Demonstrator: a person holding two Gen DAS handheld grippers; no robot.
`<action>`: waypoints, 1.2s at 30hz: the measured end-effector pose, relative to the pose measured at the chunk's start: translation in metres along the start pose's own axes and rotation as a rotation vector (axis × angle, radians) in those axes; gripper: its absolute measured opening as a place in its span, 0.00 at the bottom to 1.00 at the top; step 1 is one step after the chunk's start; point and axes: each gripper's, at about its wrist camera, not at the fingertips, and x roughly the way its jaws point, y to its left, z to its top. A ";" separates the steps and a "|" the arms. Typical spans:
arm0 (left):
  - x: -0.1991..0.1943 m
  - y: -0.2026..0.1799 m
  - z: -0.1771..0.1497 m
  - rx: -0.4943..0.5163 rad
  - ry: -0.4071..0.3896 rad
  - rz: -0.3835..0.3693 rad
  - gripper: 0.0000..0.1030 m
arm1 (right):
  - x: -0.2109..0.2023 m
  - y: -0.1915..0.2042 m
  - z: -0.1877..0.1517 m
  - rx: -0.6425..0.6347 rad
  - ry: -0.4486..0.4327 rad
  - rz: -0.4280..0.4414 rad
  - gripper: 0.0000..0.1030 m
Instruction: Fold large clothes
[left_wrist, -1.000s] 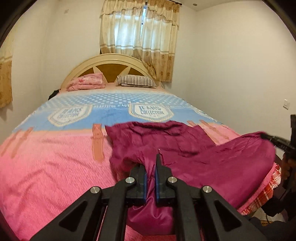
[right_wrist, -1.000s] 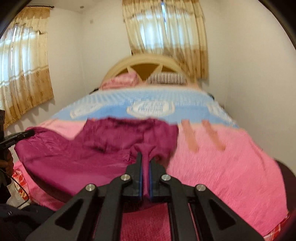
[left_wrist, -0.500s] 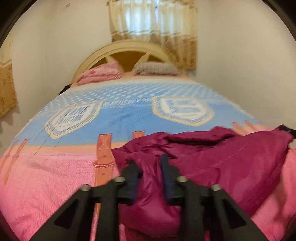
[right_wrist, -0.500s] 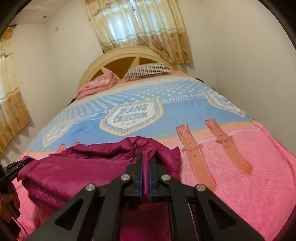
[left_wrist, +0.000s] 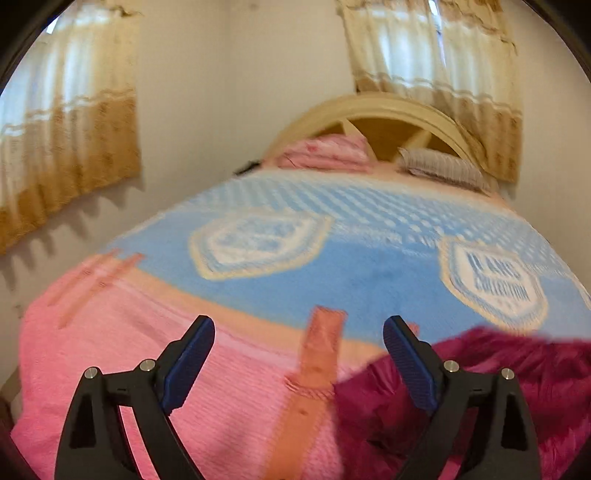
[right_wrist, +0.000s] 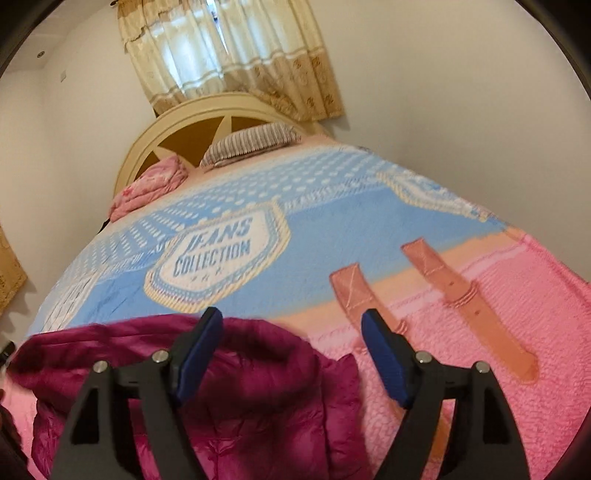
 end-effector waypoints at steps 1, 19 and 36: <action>-0.007 -0.001 0.001 -0.003 -0.019 0.010 0.90 | -0.008 0.006 -0.001 -0.025 -0.012 0.001 0.79; 0.051 -0.149 -0.066 0.318 0.134 -0.083 0.94 | 0.061 0.115 -0.069 -0.389 0.126 -0.047 0.87; 0.099 -0.142 -0.083 0.196 0.277 -0.118 0.99 | 0.098 0.109 -0.078 -0.344 0.222 -0.068 0.88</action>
